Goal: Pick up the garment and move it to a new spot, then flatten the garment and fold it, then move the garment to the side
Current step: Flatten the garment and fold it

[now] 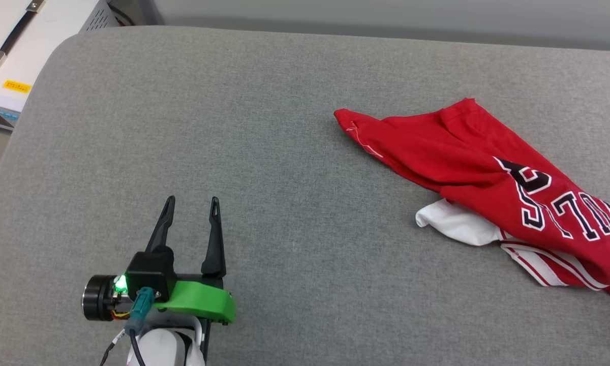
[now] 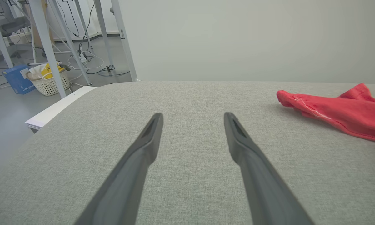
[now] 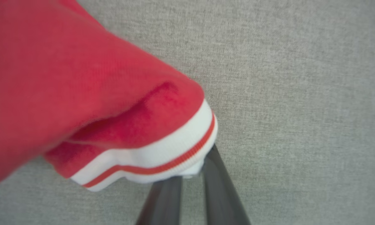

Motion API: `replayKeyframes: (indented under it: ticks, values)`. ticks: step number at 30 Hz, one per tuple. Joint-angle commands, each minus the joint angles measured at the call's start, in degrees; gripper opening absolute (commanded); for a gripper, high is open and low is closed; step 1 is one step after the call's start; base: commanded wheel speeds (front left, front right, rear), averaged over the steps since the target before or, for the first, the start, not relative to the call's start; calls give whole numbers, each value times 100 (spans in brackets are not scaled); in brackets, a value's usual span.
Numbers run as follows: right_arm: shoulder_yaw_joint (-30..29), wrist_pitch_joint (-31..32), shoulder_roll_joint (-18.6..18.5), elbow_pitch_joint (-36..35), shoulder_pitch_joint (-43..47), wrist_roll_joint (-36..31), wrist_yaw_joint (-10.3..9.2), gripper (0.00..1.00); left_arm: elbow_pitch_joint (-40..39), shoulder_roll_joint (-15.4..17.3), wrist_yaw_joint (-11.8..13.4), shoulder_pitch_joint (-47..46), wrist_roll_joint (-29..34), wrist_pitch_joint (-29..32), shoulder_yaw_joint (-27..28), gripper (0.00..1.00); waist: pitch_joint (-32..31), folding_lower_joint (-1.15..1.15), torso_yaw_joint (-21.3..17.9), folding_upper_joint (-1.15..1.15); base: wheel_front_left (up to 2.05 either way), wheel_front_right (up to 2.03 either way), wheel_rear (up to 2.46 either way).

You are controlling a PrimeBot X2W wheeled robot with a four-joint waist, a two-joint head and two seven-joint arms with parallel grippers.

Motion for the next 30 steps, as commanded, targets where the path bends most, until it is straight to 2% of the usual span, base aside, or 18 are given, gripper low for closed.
replayKeyframes:
  ticks: [1,3,4,5,11,17,23,30]
  values:
    - [-18,-68,81,166,136,5,-11,0,12,-26,-1,1,51,-33,-16,100,7,0,27,0,0,0,0]
    - [-81,-269,180,245,112,6,-11,0,21,-26,9,19,54,-33,-10,100,-21,0,14,0,0,0,0]
    - [-119,-388,229,251,88,7,-11,18,26,-26,16,37,57,-33,0,100,-47,0,-4,0,0,0,0]
    - [-164,-551,271,240,58,-10,-11,100,35,-26,22,65,59,-33,10,100,-81,0,-22,0,0,0,0]
    - [-357,-1435,209,-137,44,-363,-11,100,77,-26,11,175,90,-33,20,100,-324,0,-138,0,0,0,0]
    - [-883,-2174,141,-863,208,-848,-11,100,52,-26,-29,261,148,-33,35,100,-507,0,-247,0,0,0,0]
    - [-1592,-2394,451,-1739,533,-1576,-11,100,54,-25,-70,361,190,-33,68,100,-641,0,-291,0,0,0,0]
    - [-2110,-2134,1114,-3412,702,-2292,-11,100,41,-25,-107,454,223,-33,99,100,-700,0,-286,0,0,0,0]
